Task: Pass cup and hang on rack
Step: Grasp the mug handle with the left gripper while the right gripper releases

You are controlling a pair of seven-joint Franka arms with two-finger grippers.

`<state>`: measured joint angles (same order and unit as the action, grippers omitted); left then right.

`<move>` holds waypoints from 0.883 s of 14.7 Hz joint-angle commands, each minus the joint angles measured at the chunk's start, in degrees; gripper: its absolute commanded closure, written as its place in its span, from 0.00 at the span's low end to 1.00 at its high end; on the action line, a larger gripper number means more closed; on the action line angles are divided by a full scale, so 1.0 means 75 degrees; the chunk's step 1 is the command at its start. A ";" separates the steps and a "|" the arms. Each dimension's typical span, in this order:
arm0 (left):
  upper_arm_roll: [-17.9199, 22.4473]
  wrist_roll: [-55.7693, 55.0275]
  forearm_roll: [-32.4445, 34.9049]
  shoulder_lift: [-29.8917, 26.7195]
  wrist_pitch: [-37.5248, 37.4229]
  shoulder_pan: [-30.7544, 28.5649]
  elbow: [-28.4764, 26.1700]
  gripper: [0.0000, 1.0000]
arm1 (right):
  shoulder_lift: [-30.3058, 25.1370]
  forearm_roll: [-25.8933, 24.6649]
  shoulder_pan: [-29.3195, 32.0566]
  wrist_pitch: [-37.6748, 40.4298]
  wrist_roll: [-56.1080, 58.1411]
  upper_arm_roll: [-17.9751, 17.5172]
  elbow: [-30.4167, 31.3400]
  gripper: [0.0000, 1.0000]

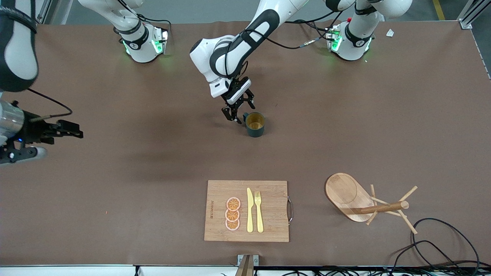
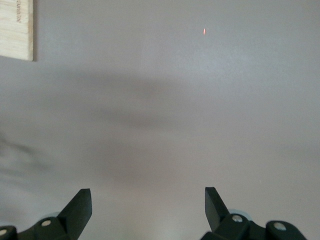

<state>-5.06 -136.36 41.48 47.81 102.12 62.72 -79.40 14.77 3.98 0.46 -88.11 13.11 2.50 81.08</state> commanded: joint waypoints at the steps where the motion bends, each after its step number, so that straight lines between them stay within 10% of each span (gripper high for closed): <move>1: 0.0462 -0.0100 0.0152 0.0362 -0.0187 0.0484 0.0344 0.07 | -0.0083 -0.0225 0.0056 0.0323 -0.0305 -0.0204 -0.0252 0.00; 13: 0.0499 0.0006 0.0433 0.0878 -0.0140 0.0555 0.0591 0.51 | -0.1031 -0.0249 -0.0061 0.1610 -0.1631 -0.0157 -0.0170 0.00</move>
<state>-1.88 -136.45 42.83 52.84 102.08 66.11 -76.60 10.24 2.87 -0.09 -78.04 1.88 1.40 78.48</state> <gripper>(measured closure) 0.463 0.000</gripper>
